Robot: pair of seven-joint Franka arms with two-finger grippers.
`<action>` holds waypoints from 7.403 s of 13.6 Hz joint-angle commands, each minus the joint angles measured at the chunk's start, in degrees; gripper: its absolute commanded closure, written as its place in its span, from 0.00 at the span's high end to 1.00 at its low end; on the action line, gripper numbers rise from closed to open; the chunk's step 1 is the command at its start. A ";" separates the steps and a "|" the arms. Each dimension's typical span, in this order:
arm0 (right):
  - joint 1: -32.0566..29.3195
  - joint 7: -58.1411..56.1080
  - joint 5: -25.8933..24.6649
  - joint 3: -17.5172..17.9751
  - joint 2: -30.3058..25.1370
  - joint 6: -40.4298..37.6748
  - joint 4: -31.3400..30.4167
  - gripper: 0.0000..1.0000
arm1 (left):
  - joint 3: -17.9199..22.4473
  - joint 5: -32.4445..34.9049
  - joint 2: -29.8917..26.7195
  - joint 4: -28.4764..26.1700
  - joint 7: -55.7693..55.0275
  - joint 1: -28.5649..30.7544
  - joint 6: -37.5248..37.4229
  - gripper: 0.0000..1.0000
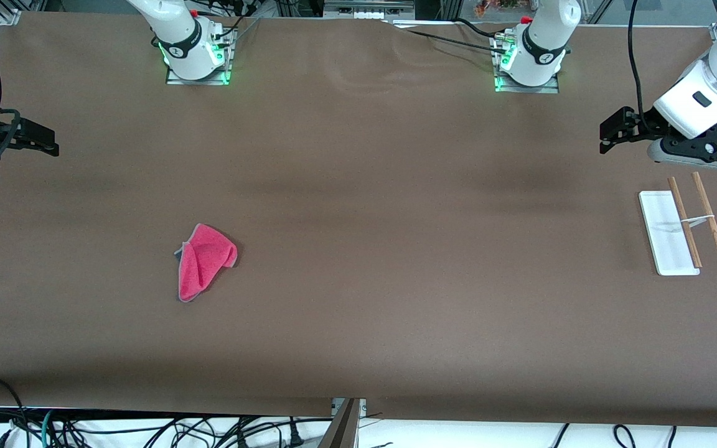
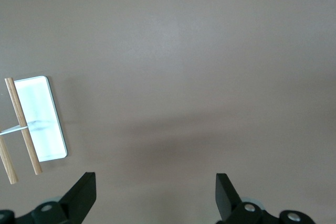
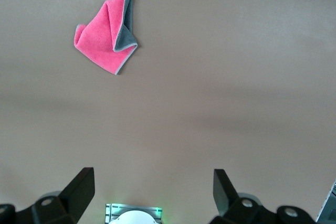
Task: Pass towel and hang on rack
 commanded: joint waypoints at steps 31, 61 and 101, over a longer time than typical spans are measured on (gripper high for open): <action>7.26 10.29 5.39 0.27 31.41 28.27 -1.91 1.00 | -0.25 0.76 -0.47 1.01 0.58 0.47 -1.23 1.00; 21.67 9.23 6.18 4.21 25.00 15.52 13.73 0.00 | 0.36 0.76 -0.38 1.01 0.59 0.65 -1.32 1.00; 30.29 9.68 4.60 23.30 25.00 35.83 16.99 0.00 | -0.25 -72.54 47.17 9.01 -37.12 -11.65 12.39 0.90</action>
